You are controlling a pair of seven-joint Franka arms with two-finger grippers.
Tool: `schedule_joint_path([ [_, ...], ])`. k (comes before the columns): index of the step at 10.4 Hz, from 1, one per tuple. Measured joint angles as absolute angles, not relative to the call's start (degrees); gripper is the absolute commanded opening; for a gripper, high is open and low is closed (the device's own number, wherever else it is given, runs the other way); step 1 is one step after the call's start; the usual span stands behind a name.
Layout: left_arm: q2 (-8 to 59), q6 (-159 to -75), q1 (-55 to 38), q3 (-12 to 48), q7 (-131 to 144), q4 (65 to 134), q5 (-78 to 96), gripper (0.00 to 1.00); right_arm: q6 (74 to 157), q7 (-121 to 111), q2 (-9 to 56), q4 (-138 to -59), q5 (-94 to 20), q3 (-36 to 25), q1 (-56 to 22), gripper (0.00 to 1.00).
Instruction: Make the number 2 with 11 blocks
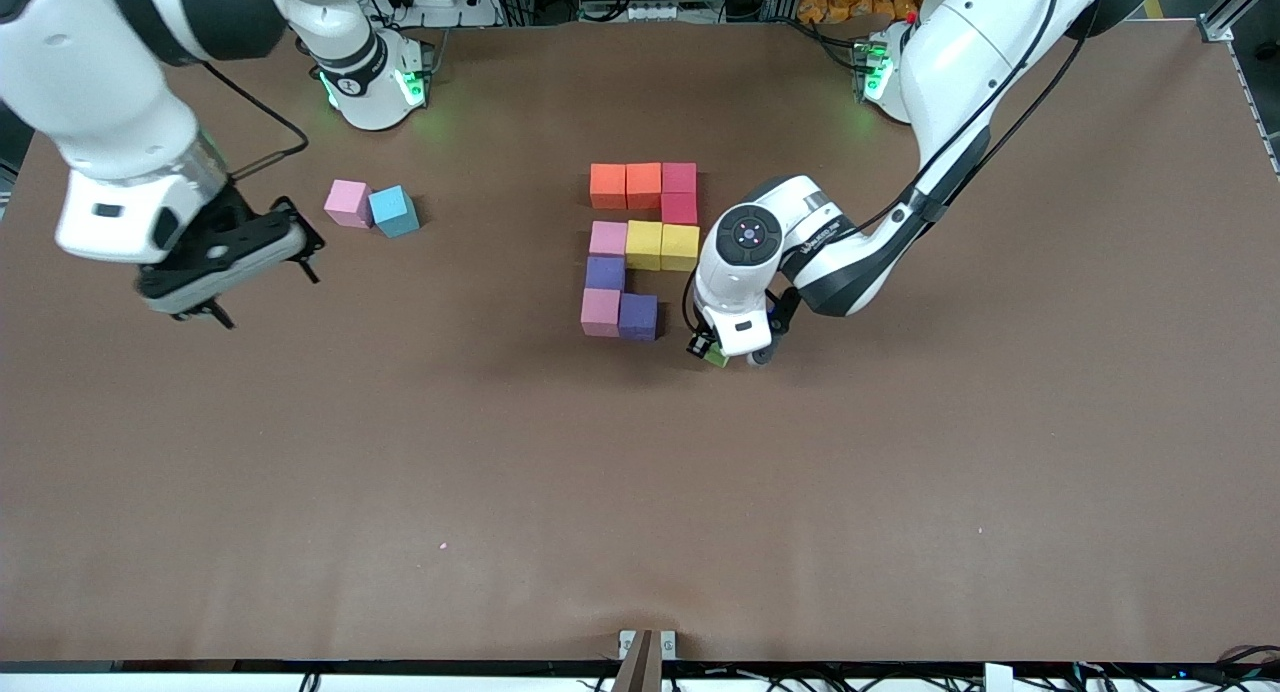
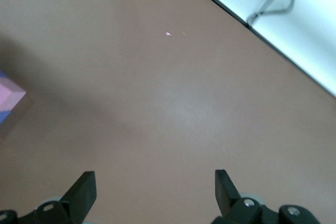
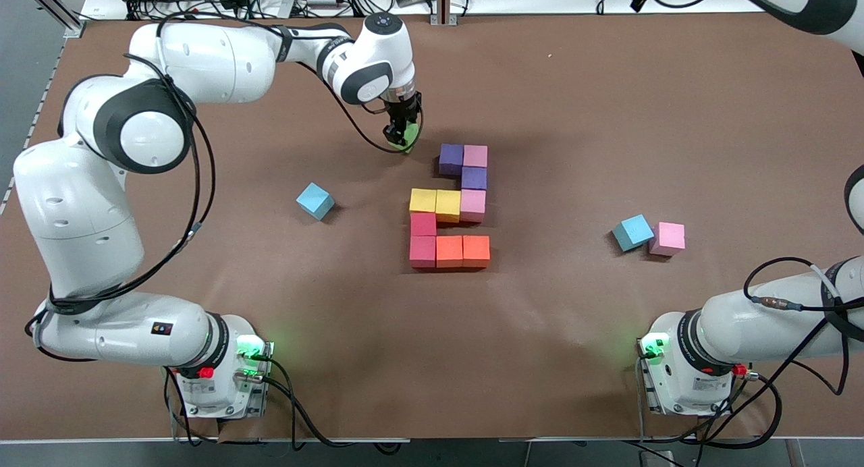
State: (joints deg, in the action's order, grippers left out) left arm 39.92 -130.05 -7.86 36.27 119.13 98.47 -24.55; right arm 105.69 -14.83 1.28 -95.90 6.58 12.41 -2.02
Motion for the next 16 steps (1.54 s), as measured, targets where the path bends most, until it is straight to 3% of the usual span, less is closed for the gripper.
schedule_joint_path([
  [4, 40.91, -130.50, -9.52, 36.18, 129.07, 98.54, -24.55, 0.45, 101.27, -2.84, 0.15, -94.74, 5.65, 11.94, -0.28, 1.00],
  [11, 43.16, -134.21, -12.71, 34.11, 137.51, 98.56, -24.55, 0.45, 97.86, -2.92, -1.13, -94.69, -1.72, 8.25, 11.26, 1.00],
  [16, 43.37, -134.39, -14.76, 33.10, 138.05, 98.33, -24.55, 0.45, 91.87, -2.88, -1.21, -91.13, -1.92, 8.12, 13.01, 1.00],
])
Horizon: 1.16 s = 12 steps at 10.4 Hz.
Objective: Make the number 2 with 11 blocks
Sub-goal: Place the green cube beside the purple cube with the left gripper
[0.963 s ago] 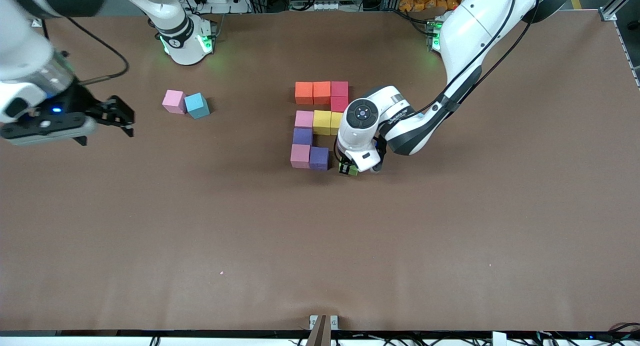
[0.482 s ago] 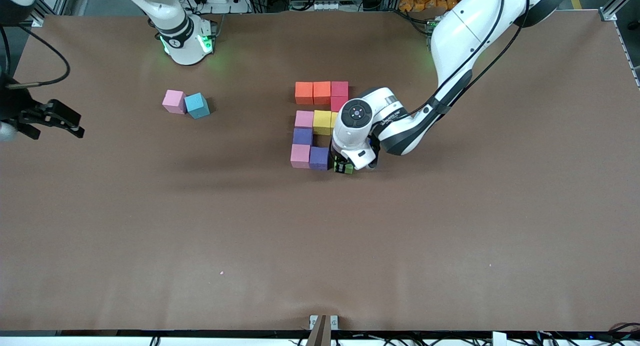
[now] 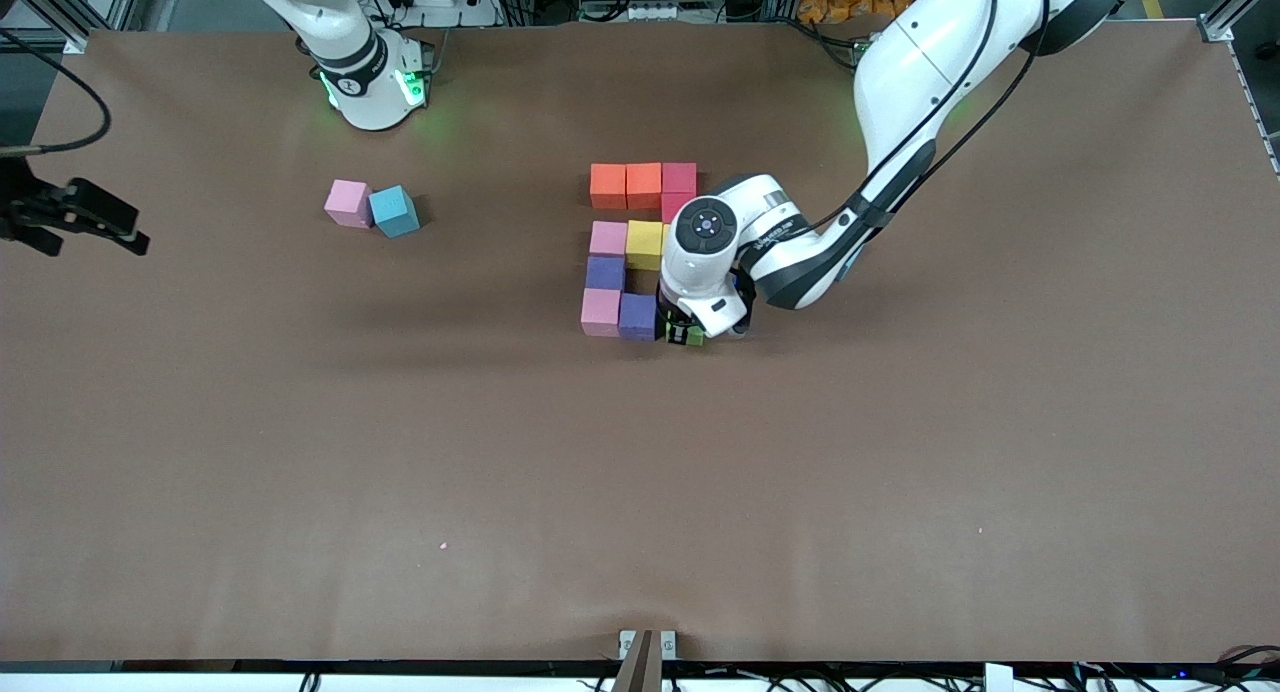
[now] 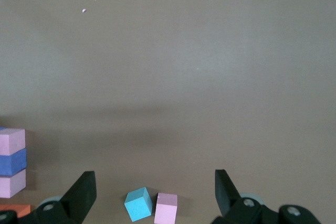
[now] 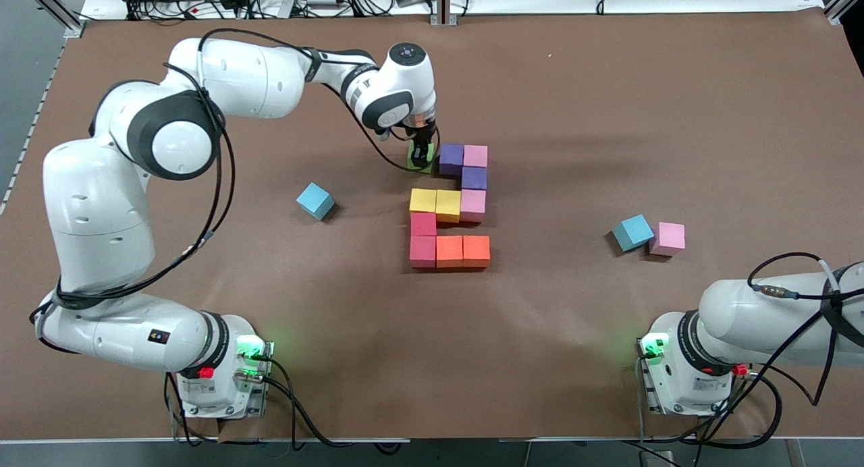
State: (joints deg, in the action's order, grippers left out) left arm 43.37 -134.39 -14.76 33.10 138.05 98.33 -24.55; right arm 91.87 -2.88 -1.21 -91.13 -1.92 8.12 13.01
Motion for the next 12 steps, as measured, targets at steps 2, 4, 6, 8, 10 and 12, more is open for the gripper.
schedule_joint_path([
  [2, 43.39, -134.51, -15.24, 32.77, 140.00, 98.01, -24.55, 0.45, 91.45, -3.01, -1.20, -90.55, -1.92, 8.15, 14.00, 1.00],
  [4, 43.42, -134.57, -15.37, 32.71, 140.58, 97.44, -24.55, 0.46, 91.40, -2.99, -1.20, -90.55, -1.92, 8.50, 14.00, 1.00],
  [6, 44.07, -134.71, -15.51, 32.62, 140.66, 96.58, -24.55, 0.46, 91.42, -2.98, -1.20, -90.38, -1.92, 8.24, 14.39, 1.00],
  [8, 44.70, -134.72, -15.78, 32.61, 140.77, 95.74, -24.55, 0.46, 91.41, -2.98, -1.21, -89.67, -1.92, 8.18, 15.08, 1.00],
  [10, 44.90, -134.73, -15.95, 32.61, 141.19, 95.47, -24.55, 0.50, 91.39, -2.98, -1.21, -89.52, -1.92, 8.18, 15.29, 1.00],
  [12, 44.94, -134.73, -15.98, 32.61, 141.40, 95.37, -24.55, 0.63, 91.39, -2.98, -1.21, -89.52, -1.92, 8.18, 15.30, 1.00],
])
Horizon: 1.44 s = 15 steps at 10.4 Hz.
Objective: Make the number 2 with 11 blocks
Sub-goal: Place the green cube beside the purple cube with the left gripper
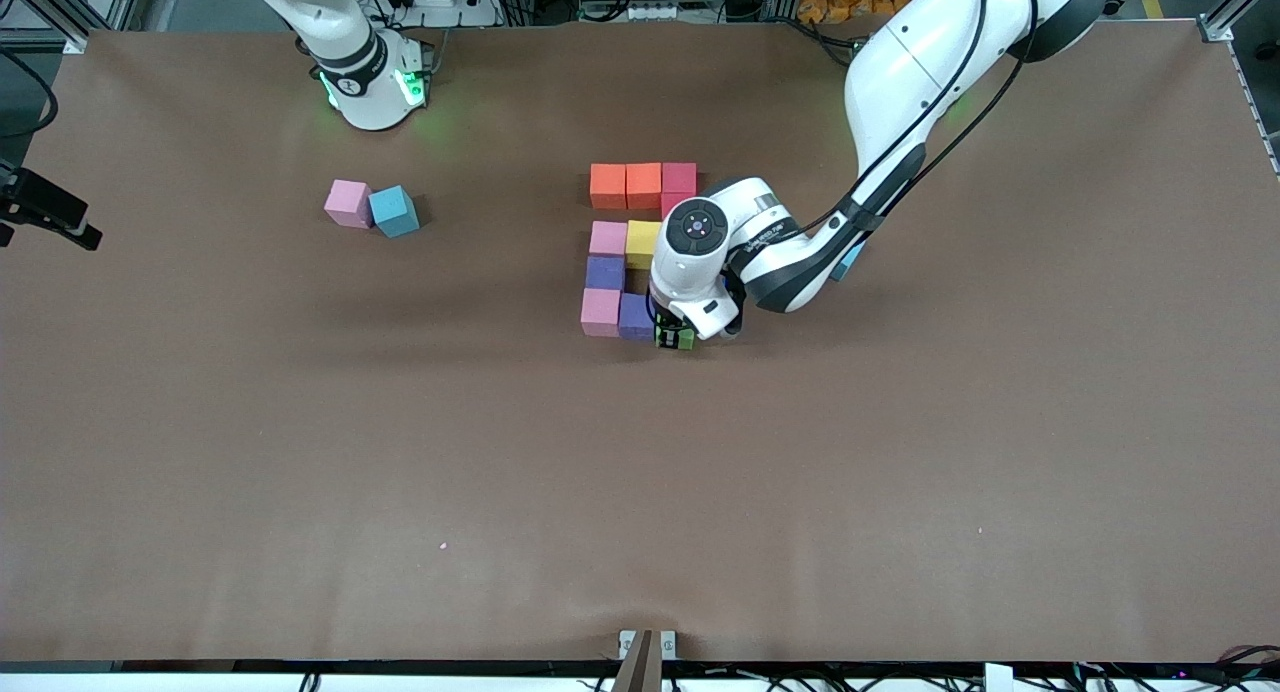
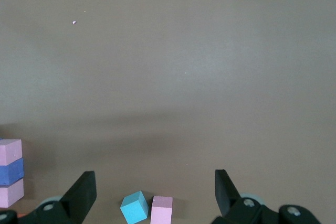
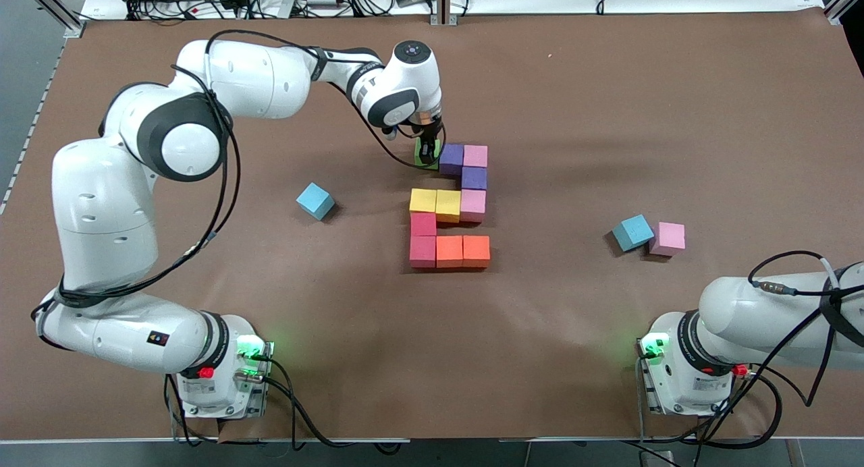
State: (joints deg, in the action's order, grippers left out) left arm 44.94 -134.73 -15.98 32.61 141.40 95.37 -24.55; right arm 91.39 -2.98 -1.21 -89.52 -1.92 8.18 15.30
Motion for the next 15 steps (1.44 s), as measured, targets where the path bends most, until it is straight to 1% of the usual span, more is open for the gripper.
schedule_joint_path([
  [2, 45.03, -134.73, -15.98, 32.59, 141.44, 95.36, -24.55, 0.73, 91.39, -2.98, -1.21, -89.52, -1.92, 8.18, 15.31, 1.00],
  [3, 45.12, -134.73, -15.98, 32.59, 141.44, 95.36, -24.55, 0.83, 91.39, -2.98, -1.21, -89.52, -1.92, 8.19, 15.31, 1.00],
  [4, 45.18, -134.73, -16.00, 32.58, 141.44, 95.36, -24.55, 1.00, 91.36, -2.98, -1.21, -89.52, -1.92, 8.19, 15.31, 1.00],
  [8, 45.12, -134.30, -15.98, 32.60, 141.43, 94.73, -24.55, 1.00, 91.31, -2.98, -1.18, -89.52, -1.94, 8.22, 15.31, 1.00],
  [10, 44.72, -131.39, -15.78, 34.20, 141.20, 93.98, -24.55, 1.00, 91.27, -2.98, -1.13, -89.52, -1.99, 8.25, 15.31, 1.00],
  [13, 41.11, -126.37, -14.93, 36.54, 136.86, 92.98, -24.55, 1.00, 91.21, -2.98, -1.10, -89.53, -2.01, 8.52, 15.30, 1.00],
  [15, 37.50, -125.14, -11.72, 38.01, 129.63, 92.83, -24.55, 1.00, 91.11, -2.98, -1.09, -89.53, -2.01, 8.67, 15.30, 1.00],
])
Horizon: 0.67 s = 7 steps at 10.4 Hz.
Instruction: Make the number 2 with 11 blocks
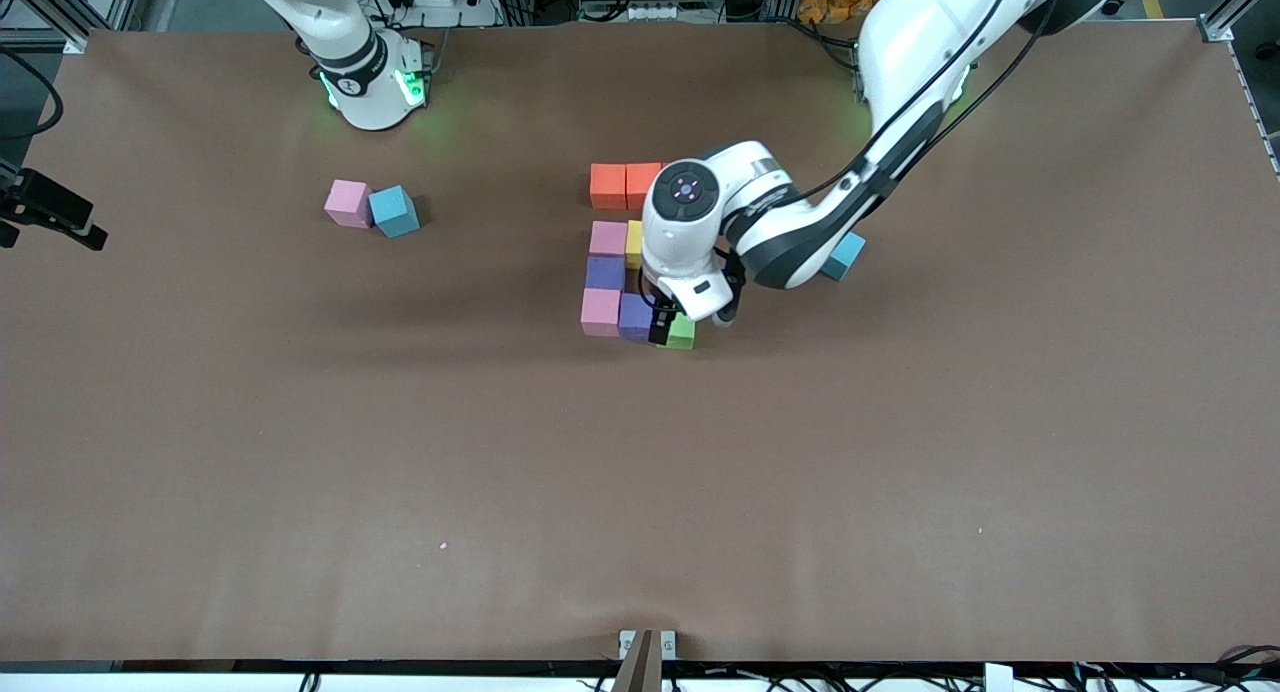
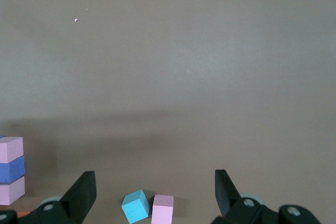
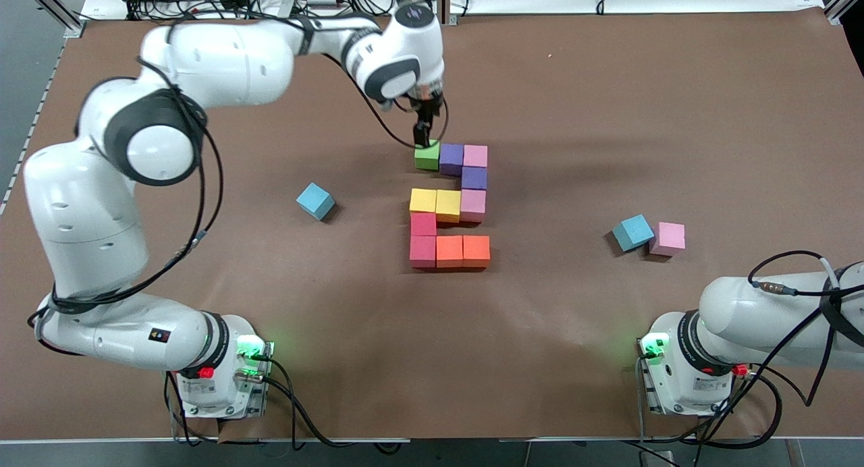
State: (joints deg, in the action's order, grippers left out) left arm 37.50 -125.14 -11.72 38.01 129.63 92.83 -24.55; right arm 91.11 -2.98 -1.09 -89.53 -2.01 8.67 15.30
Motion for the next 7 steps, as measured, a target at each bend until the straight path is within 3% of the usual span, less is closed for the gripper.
schedule_joint_path([
  [7, 24.55, -110.58, 2.33, 38.57, 83.28, 92.65, -24.68, 1.00, 90.79, -3.92, -1.03, -89.54, -1.13, 8.75, 15.27, 1.00],
])
